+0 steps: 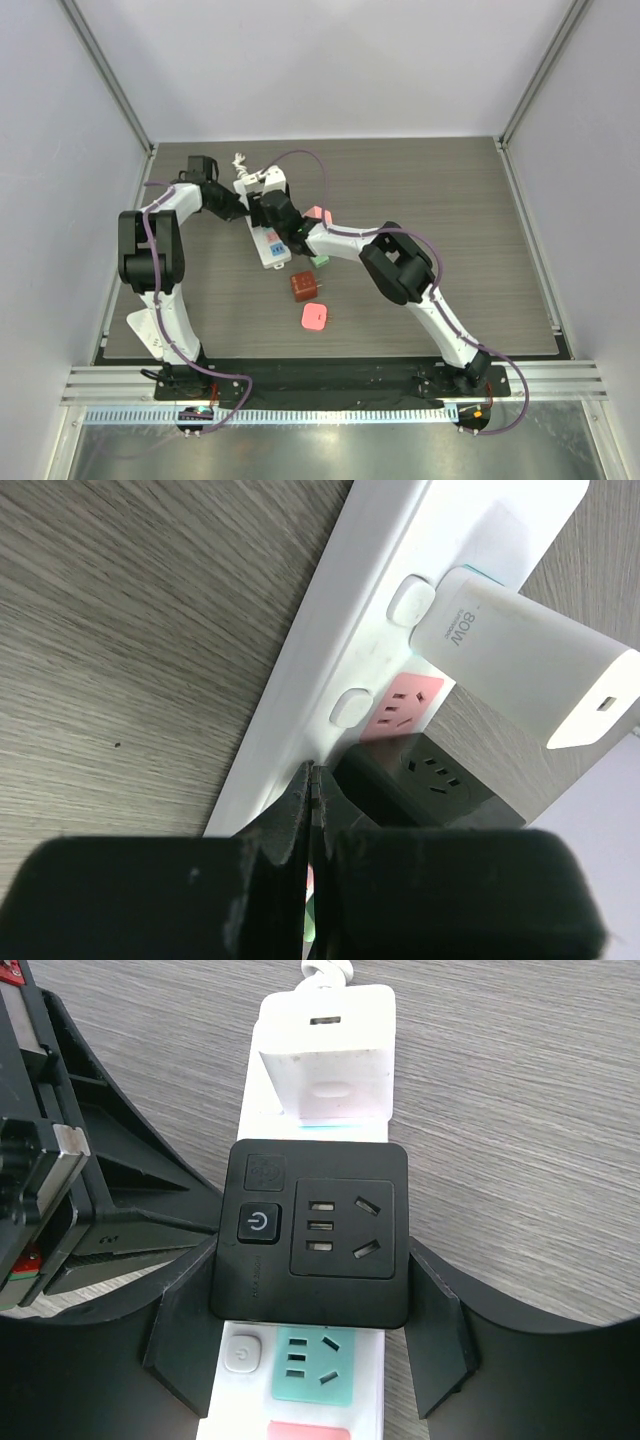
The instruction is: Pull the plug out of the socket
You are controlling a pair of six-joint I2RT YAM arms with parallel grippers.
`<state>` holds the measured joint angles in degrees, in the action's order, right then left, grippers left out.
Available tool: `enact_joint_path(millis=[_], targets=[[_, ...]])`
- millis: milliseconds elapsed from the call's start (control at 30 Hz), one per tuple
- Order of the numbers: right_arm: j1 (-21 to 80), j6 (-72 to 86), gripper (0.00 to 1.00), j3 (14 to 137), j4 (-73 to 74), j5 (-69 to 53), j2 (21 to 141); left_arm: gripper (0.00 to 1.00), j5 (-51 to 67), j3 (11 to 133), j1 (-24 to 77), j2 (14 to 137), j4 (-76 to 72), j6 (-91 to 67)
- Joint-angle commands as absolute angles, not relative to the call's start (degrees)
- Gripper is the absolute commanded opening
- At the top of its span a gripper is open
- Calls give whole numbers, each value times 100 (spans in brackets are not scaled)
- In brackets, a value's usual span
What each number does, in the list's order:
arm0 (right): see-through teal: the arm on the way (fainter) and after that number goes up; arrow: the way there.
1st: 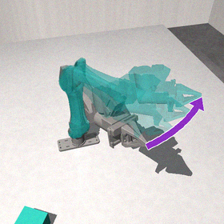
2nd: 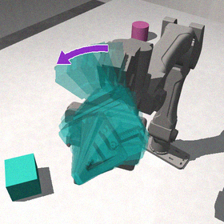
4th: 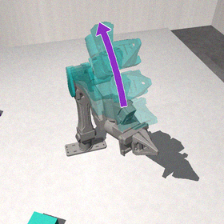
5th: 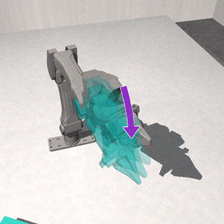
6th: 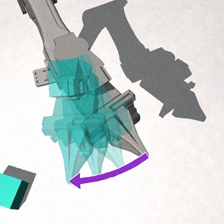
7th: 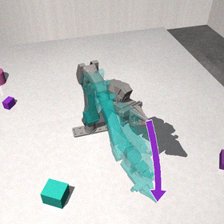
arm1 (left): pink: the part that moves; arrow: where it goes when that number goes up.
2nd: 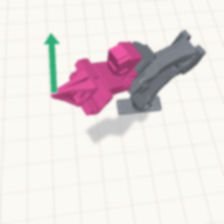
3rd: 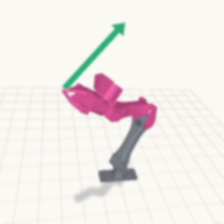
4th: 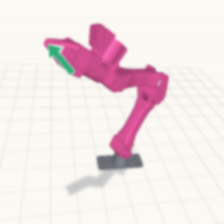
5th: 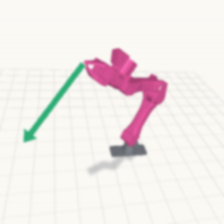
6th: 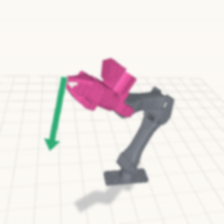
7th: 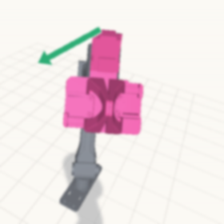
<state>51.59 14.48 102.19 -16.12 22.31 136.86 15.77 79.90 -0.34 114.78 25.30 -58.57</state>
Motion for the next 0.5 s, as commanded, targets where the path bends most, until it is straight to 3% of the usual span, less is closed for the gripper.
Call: enact_joint_path(millis=[0, 267, 467], targets=[[5150, 2057, 1, 10292, -2075, 1784, 13069, 0, 712, 7796, 104, 11962, 3234, -5634], [5449, 758, 1, 10775, -1415, 2952, 13227, 0, 756, 7849, 114, 11979, 3252, -5608], [5537, 676, 1, 10714, -1459, 3085, 13166, 0, 791, 7875, 114, 11997, 3261, -5590]])
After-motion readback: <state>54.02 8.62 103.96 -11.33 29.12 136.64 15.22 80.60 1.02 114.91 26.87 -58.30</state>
